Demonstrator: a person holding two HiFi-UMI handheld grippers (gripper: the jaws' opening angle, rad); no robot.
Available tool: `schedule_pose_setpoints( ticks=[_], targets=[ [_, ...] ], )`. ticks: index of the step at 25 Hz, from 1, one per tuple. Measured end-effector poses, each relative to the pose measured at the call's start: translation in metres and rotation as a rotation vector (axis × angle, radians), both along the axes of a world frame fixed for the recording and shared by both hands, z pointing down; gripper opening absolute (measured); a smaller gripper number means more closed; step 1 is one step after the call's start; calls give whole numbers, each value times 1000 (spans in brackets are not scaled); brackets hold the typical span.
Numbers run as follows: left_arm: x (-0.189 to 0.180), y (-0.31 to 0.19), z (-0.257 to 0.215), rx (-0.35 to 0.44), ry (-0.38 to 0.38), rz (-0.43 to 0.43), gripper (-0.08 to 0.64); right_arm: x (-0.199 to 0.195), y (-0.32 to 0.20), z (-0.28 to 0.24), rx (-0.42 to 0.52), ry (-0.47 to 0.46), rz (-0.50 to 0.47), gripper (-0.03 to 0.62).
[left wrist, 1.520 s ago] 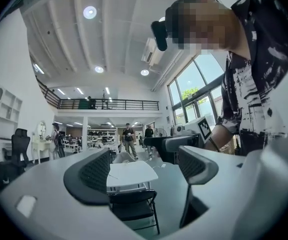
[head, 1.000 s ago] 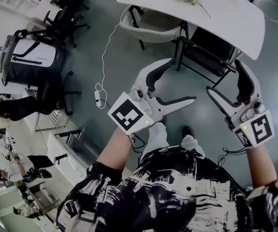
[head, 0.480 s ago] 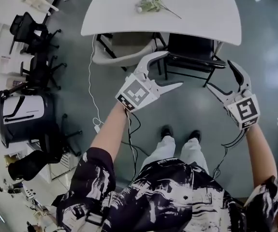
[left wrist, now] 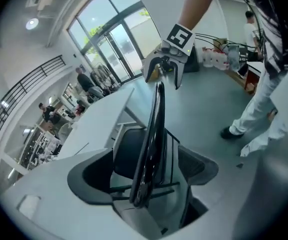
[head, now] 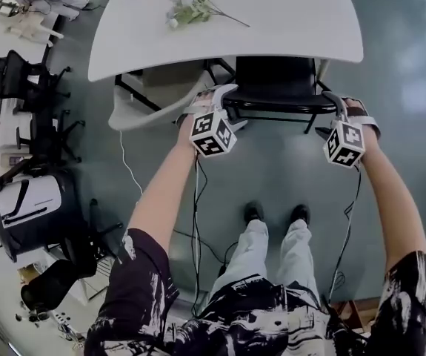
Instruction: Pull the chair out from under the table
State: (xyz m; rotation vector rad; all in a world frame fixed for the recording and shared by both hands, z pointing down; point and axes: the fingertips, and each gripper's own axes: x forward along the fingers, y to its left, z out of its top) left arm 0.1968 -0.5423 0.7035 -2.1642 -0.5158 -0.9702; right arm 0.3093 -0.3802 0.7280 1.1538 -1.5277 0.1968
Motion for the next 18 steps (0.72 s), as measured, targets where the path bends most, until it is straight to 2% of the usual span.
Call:
schedule_pose_setpoints(
  ticks=[6, 9, 11, 12, 13, 18],
  targets=[
    [16, 3, 62, 102, -155, 124, 405, 24, -11, 54, -81, 51, -64, 422],
    [17, -3, 83, 141, -174, 124, 353, 22, -11, 74, -122, 54, -103, 417],
    [23, -9, 85, 185, -139, 119, 292, 24, -14, 76, -93, 73, -105, 342],
    [27, -12, 84, 208, -115, 118, 209, 28, -17, 73, -62, 96, -97, 245],
    [30, -13, 83, 225, -96, 118, 186, 32, -20, 70, -34, 123, -91, 154],
    [30, -14, 81, 264, -80, 99, 143, 36, -21, 66, 1, 183, -86, 74]
  ],
)
